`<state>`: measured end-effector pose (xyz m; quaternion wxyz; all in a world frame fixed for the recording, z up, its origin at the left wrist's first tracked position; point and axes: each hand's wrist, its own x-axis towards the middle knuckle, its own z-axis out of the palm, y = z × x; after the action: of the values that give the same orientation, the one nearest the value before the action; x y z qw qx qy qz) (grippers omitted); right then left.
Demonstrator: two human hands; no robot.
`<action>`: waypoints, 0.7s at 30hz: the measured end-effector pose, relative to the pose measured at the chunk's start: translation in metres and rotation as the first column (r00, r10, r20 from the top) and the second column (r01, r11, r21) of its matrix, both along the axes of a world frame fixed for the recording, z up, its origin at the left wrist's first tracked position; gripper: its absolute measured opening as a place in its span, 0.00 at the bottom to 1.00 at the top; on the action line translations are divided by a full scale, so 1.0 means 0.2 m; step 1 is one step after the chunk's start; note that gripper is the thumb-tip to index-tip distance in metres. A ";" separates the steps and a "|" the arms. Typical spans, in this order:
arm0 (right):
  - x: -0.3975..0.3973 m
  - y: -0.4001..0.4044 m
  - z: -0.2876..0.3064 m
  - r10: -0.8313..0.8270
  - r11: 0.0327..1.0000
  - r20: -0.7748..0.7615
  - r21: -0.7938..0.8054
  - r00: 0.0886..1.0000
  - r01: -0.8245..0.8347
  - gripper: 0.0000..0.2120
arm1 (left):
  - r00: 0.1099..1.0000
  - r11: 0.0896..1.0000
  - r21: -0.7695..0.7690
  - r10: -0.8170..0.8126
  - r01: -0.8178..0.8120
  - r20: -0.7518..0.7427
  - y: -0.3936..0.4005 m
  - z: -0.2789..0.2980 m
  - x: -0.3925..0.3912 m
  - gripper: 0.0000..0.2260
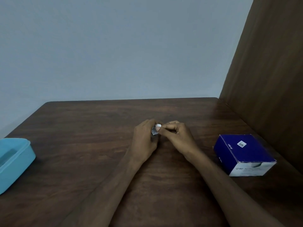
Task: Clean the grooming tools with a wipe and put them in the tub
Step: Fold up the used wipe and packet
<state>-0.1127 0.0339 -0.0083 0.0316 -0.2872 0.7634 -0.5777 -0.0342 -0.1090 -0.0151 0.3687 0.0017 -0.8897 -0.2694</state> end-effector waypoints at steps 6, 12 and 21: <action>0.01 0.02 0.05 -0.059 0.972 -0.006 -0.228 0.998 0.056 0.12 | 0.999 0.972 0.233 -0.004 0.011 -0.032 -0.02 0.02 0.02 0.10; 0.01 0.03 0.07 -0.203 0.928 0.012 -0.318 0.979 0.196 0.13 | 0.999 0.951 0.307 -0.038 0.036 -0.001 -0.01 0.04 0.03 0.17; 0.05 0.04 0.08 -0.330 0.930 -0.185 -0.231 0.925 0.286 0.07 | 0.998 0.990 0.134 -0.046 0.039 0.050 0.02 0.06 0.05 0.19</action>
<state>-0.1027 0.0420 0.0081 -0.1740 -0.2272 0.7359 -0.6136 -0.0249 -0.1057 -0.0038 0.3383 0.0146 -0.8790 -0.3357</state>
